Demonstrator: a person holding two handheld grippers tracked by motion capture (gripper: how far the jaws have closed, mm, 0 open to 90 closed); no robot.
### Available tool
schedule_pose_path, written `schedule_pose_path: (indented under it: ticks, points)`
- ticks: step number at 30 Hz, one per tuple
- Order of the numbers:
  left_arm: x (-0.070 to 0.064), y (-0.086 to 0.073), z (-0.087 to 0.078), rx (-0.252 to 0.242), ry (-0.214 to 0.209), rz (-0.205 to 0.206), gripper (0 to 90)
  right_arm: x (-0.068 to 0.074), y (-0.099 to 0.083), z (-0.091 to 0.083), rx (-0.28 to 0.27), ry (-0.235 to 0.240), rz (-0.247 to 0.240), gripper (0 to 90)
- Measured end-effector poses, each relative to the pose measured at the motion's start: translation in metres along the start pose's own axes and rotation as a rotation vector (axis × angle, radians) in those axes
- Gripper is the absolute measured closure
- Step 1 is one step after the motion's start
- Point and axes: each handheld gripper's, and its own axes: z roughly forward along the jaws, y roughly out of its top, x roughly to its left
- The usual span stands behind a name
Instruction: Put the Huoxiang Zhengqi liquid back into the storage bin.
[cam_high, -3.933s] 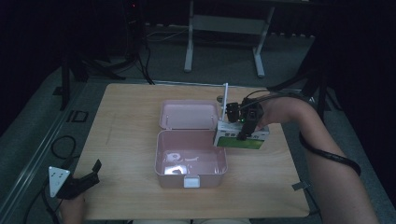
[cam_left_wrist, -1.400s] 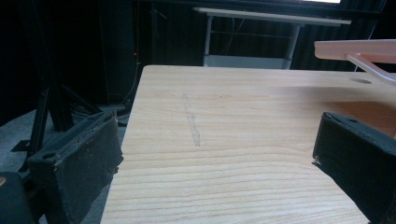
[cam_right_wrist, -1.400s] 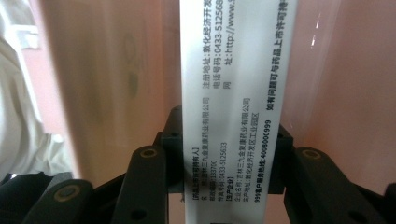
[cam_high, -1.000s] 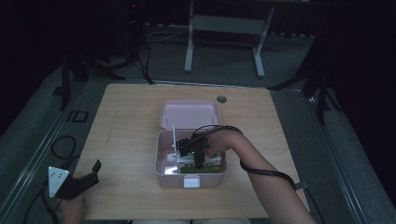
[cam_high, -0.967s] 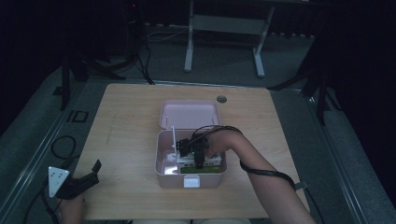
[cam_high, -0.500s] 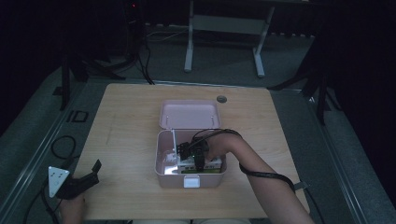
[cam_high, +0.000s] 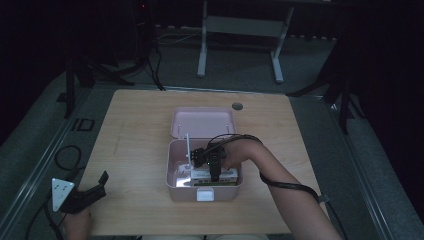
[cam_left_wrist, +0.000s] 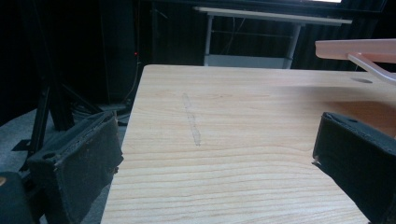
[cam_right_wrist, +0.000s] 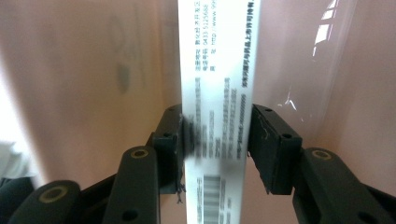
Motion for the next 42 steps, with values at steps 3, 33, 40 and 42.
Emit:
schedule_pose_path:
  ticks: [3,33,40,42]
  points:
    - [0.000,0.000,0.000,0.001,0.000,0.001,1.0,0.001,-0.006,-0.014,-0.009,-0.017,0.009,53.0]
    - [0.000,0.000,0.000,0.002,0.001,0.002,1.0,-0.017,-0.093,-0.076,-0.291,-0.168,0.182,13.7]
    - [0.000,0.000,0.000,0.002,0.001,0.001,1.0,-0.029,-0.135,-0.066,-0.372,-0.212,0.292,13.8]
    - [0.000,0.000,0.000,0.003,0.000,0.002,1.0,-0.033,-0.147,-0.059,-0.385,-0.227,0.323,13.8]
